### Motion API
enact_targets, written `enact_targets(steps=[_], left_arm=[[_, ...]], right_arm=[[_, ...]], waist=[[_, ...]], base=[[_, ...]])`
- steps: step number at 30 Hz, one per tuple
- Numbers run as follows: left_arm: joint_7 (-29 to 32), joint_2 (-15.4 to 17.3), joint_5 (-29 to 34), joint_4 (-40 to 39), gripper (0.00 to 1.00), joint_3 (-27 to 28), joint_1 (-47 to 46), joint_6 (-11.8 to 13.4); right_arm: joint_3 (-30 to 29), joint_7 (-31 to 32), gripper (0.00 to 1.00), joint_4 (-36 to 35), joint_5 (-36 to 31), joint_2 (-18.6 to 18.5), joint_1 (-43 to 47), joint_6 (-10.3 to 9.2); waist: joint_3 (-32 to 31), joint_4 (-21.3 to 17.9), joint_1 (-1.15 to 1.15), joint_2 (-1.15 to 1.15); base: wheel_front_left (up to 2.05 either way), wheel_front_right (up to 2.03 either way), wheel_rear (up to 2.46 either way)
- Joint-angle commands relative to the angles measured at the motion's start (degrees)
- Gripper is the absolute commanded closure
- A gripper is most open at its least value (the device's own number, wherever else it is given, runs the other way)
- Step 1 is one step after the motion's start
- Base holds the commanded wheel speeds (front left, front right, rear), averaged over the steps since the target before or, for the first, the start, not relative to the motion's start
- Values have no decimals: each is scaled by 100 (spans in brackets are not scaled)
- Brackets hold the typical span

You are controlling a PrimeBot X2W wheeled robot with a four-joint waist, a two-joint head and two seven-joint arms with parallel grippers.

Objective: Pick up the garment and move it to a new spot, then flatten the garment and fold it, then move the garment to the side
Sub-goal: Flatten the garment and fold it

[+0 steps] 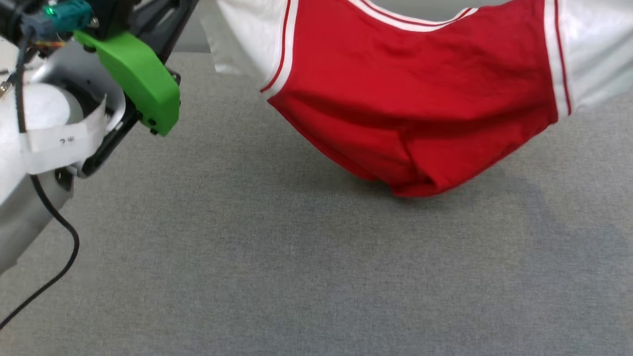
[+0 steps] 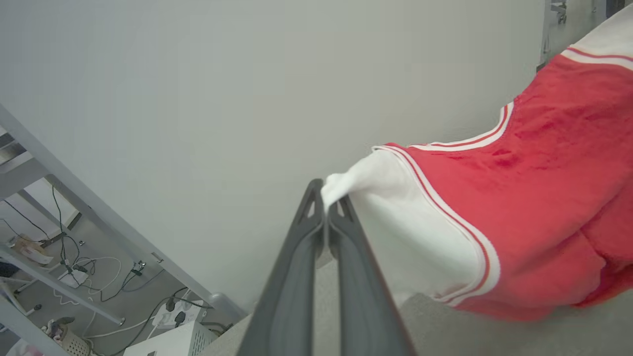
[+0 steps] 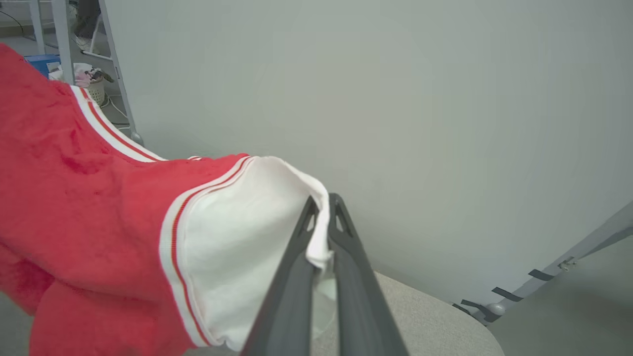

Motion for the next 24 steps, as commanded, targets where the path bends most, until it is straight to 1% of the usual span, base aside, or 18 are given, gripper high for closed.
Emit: enact_targets(steps=[1, 5, 6, 10, 15, 20, 21, 22, 24], left_arm=[[22, 44, 67, -99, 100, 60, -190, 63], [59, -18, 138, -319, 100, 181, -512, 119], [106, -117, 195, -357, 100, 248, -789, 127], [167, -297, 223, -263, 100, 306, -1123, 96], [272, -539, 230, -51, 100, 345, -1560, -17], [430, -770, 210, 357, 100, 397, -2119, -229], [469, -842, 163, 509, 100, 425, -2248, -284], [535, -1010, 123, 951, 100, 473, -2629, -449], [527, -1104, 156, 1216, 100, 513, -2910, -532]], right_arm=[[-129, -104, 100, -115, -107, -2, -128, -4], [-480, -174, 100, -383, -229, 125, -196, -4], [-640, -127, 100, -516, -364, 194, -305, -4], [-756, -10, 100, -629, -462, 316, -525, -4], [-811, 127, 100, -623, -585, 422, -1019, -4], [-721, 219, 100, -283, -747, 573, -1878, -4], [-673, 228, 100, -147, -786, 631, -2119, -4], [-485, 242, 100, 274, -902, 778, -2766, -4], [-328, 224, 100, 599, -986, 884, -3243, -4]], waist=[[-100, -45, 0, 0], [-180, -70, 0, 0], [-196, -91, 0, 0], [-127, -111, 0, 0], [144, -133, 0, 0], [603, -161, 0, 0], [725, -172, 0, 0], [1042, -200, 0, 0], [1255, -236, 0, 0]], base=[[0, 0, 0], [0, 0, 0], [0, 0, 0], [0, 0, 0], [0, 0, 0], [0, 0, 0], [0, 0, 0], [0, 0, 0], [0, 0, 0]])
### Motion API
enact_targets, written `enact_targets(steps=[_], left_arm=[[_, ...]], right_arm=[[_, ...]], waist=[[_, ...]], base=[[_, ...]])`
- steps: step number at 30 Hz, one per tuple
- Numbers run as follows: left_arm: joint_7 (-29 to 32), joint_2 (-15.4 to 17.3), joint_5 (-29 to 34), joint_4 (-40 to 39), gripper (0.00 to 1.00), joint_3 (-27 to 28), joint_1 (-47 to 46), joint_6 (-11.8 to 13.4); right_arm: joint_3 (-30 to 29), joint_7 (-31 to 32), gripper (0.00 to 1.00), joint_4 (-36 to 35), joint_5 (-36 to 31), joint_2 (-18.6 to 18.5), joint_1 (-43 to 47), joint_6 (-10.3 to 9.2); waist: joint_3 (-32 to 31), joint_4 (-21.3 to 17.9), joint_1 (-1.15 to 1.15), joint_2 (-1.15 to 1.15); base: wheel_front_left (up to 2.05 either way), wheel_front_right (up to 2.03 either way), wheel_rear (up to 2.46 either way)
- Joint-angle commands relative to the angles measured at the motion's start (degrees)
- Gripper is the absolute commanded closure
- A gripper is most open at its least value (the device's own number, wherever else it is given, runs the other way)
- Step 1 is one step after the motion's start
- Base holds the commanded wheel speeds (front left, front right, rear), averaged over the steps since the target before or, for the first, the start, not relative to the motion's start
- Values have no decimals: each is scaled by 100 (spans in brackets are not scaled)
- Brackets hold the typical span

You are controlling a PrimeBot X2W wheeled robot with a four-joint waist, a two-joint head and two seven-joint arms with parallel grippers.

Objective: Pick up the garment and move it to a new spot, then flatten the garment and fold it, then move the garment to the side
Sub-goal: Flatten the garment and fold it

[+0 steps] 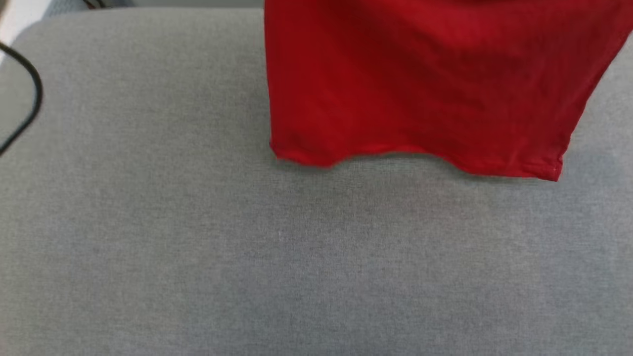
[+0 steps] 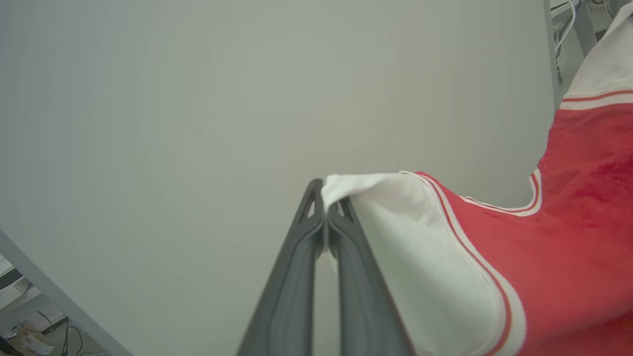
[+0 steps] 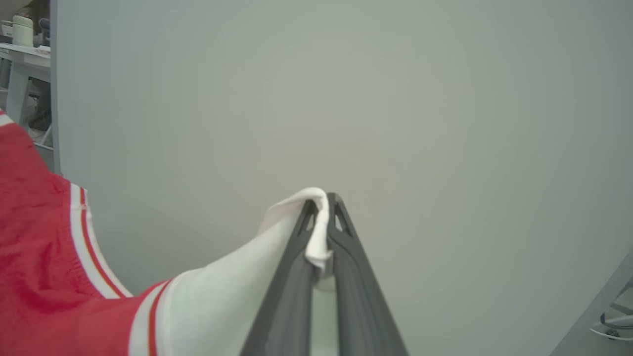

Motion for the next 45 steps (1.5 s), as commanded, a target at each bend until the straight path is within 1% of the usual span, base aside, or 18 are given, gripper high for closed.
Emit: enact_targets(steps=[1, 7, 13, 17, 21, 27, 34, 37, 40, 43, 45], left_arm=[[-35, -103, -15, 167, 100, 61, -263, -61], [-277, -331, 352, 903, 100, 90, -1100, -162], [-636, -475, 560, 1408, 100, 223, -1702, -124], [-724, -439, 570, 1615, 100, 275, -1881, -167], [-795, -381, 496, 1745, 100, 291, -1804, -220], [-957, -396, 357, 1892, 100, 222, -1321, -253], [-1217, -305, 160, 2047, 100, 79, -413, -326], [-1396, -276, 16, 2060, 100, 81, 18, -341], [-1548, -325, -71, 2086, 100, 29, 466, -291], [-1714, -349, -205, 2089, 100, 20, 925, -261], [-1851, -297, -241, 2119, 100, -2, 1218, -249]], right_arm=[[94, -51, 100, 208, -100, 82, -362, -4], [540, -427, 100, 1249, -500, 334, -1816, -4], [882, -968, 100, 2303, -871, 620, -2997, -4], [1105, -1220, 100, 2925, -928, 816, -3511, -4], [1329, -1396, 100, 3405, -823, 977, -3742, -4], [1654, -1729, 100, 3988, -589, 1106, -3557, -4], [1990, -2270, 100, 4455, -180, 1348, -2732, -4], [2163, -2430, 100, 4466, -4, 1395, -2295, -4], [2390, -2559, 100, 4370, 160, 1390, -1774, -4], [2636, -2636, 100, 4173, 286, 1312, -1288, -4], [2782, -2671, 100, 4006, 387, 1194, -966, -4]], waist=[[556, -87, 0, 0], [997, -143, 0, 0], [1209, -189, 0, 0], [1320, -206, 0, 0], [1458, -198, 0, 0], [1601, -148, 0, 0], [1407, -160, 0, 0], [1253, -158, 0, 0], [1055, -152, 0, 0], [887, -140, 0, 0], [762, -127, 0, 0]], base=[[0, 0, 0], [0, 0, 0], [0, 0, 0], [0, 0, 0], [0, 0, 0], [0, 0, 0], [0, 0, 0], [0, 0, 0], [0, 0, 0], [0, 0, 0], [0, 0, 0]])
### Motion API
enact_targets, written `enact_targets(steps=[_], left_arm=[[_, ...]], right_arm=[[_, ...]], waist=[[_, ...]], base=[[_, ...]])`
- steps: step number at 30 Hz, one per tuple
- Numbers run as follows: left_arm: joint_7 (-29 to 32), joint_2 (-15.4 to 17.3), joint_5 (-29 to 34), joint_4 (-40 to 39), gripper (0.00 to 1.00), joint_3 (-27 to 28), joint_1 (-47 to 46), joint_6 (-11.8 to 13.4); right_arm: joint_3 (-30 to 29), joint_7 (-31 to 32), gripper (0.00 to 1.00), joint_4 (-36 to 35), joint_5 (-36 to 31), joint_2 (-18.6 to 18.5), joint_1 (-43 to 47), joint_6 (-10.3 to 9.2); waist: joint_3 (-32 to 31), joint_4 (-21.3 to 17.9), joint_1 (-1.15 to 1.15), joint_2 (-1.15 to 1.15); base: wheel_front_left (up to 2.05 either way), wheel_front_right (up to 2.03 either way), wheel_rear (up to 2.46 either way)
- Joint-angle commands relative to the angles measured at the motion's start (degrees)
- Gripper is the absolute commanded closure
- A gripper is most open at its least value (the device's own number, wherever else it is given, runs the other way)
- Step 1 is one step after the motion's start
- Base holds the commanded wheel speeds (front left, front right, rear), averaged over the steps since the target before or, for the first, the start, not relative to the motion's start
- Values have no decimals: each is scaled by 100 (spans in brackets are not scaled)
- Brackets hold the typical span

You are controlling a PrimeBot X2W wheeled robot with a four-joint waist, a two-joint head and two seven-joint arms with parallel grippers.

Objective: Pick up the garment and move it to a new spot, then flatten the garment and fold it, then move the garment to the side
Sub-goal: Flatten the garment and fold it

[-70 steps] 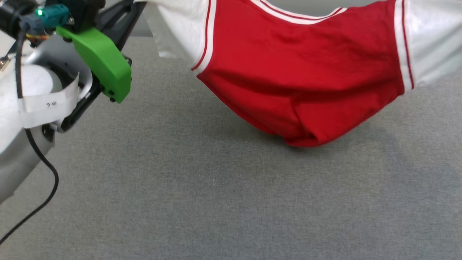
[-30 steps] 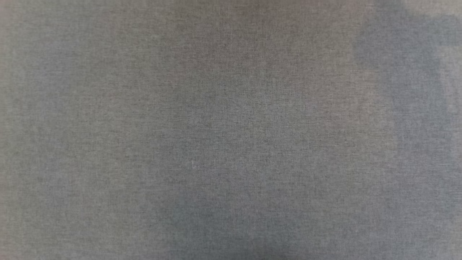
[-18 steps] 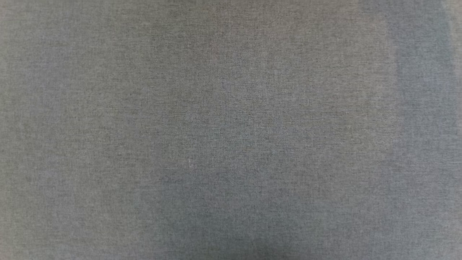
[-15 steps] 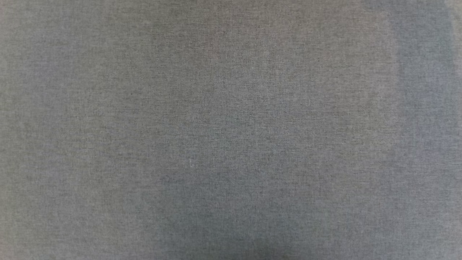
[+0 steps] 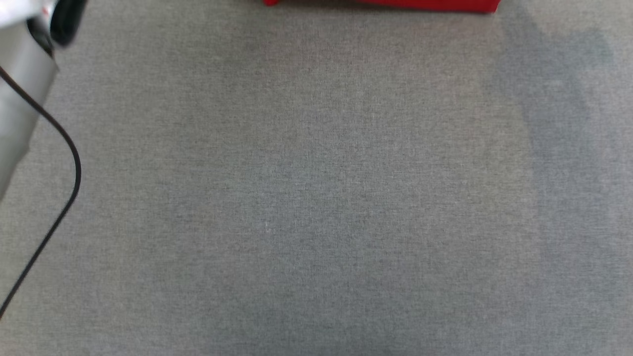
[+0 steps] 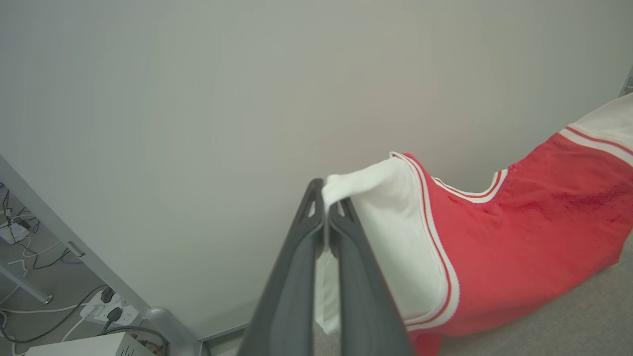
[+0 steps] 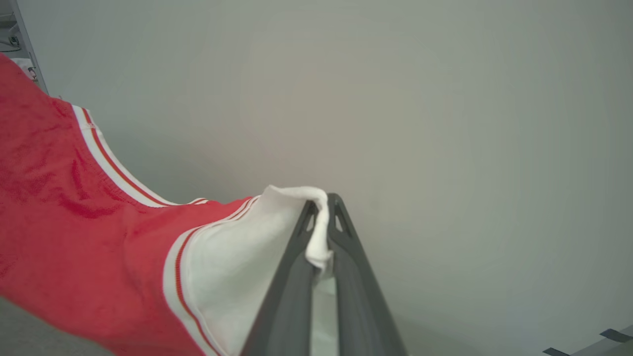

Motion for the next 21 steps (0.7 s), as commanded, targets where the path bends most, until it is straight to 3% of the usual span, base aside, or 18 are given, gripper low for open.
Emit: enact_targets(steps=[1, 11, 21], left_arm=[[-77, 46, -50, 2, 100, -26, 306, 20], [-396, 356, -572, -578, 100, -181, 2623, 235], [-530, 528, -1033, -1342, 100, -341, 4834, 724]], right_arm=[[83, -64, 100, -128, 102, -112, 275, -4], [449, -134, 100, -1196, 680, -651, 2413, -4], [-102, -152, 100, -1950, 1057, -1118, 4738, -4]], waist=[[-271, 30, -1, 0], [-1141, 47, -1, 0], [-1845, 129, -1, 0]], base=[[0, 0, 0], [0, 0, 0], [0, 0, 0]])
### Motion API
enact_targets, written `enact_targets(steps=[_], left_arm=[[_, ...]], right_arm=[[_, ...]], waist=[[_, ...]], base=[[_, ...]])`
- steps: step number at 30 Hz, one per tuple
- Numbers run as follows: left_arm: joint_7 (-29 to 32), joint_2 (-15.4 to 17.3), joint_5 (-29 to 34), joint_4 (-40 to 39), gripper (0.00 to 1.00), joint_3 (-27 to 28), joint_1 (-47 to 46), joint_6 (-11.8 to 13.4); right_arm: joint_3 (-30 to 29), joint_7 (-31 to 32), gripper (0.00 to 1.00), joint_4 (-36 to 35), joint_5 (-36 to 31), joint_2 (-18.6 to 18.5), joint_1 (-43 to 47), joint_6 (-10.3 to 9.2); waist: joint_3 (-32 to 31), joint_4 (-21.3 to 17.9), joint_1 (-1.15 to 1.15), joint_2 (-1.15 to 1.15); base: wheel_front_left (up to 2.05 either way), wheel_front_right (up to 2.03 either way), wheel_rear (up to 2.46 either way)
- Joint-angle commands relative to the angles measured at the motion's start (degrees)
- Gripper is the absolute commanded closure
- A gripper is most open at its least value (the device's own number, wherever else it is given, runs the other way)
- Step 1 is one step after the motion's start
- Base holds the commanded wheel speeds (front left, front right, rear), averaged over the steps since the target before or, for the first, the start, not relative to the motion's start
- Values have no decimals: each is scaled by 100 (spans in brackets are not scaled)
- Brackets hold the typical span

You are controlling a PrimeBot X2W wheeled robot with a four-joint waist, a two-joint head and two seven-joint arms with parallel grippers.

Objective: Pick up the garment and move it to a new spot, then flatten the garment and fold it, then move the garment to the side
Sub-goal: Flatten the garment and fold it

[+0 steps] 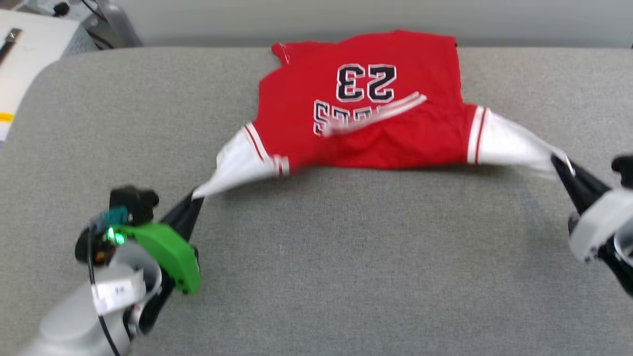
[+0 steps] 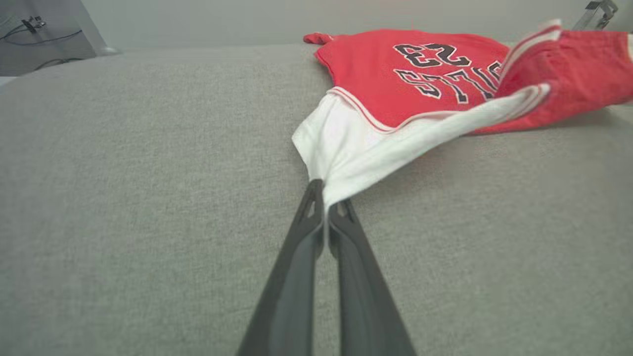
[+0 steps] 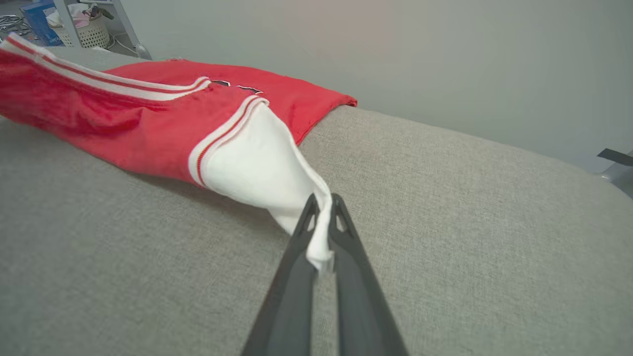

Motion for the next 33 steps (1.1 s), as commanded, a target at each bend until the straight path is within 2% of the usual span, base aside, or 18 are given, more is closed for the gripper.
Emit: enact_targets(steps=[1, 13, 19, 24, 27, 28, 33], left_arm=[[-38, 76, -65, -63, 100, -3, 266, 77], [-86, 240, -307, -447, 100, 229, 1945, 623], [-88, 181, -268, -635, 100, 499, 2543, 756], [-89, 138, -85, -738, 100, 714, 2780, 773], [-89, 69, 73, -794, 100, 872, 2801, 699], [-89, 42, 124, -799, 100, 904, 2800, 673], [-89, -147, 440, -821, 100, 1121, 2749, 561]], right_arm=[[-144, -47, 100, -54, 69, -64, 340, -4], [-1502, -50, 100, -387, -143, 41, 2762, -4], [-2158, 189, 100, -811, -389, 206, 3764, -4], [-2745, 490, 100, -1193, -695, 432, 4215, -4], [-3083, 712, 51, -1480, -936, 616, 4297, -4], [-3179, 773, 0, -1567, -1024, 644, 4305, -4], [-3788, 1162, 0, -2196, -1389, 723, 4234, -4]], waist=[[-336, 62, 1, 0], [-737, 80, 1, 0], [-809, 123, 1, 0], [-776, 147, 1, 0], [-739, 167, 1, 0], [-727, 172, 1, 0], [-651, 211, 1, 0]], base=[[0, 0, 0], [0, 0, 0], [0, 0, 0], [0, 0, 0], [0, 0, 0], [0, 0, 0], [0, 0, 0]])
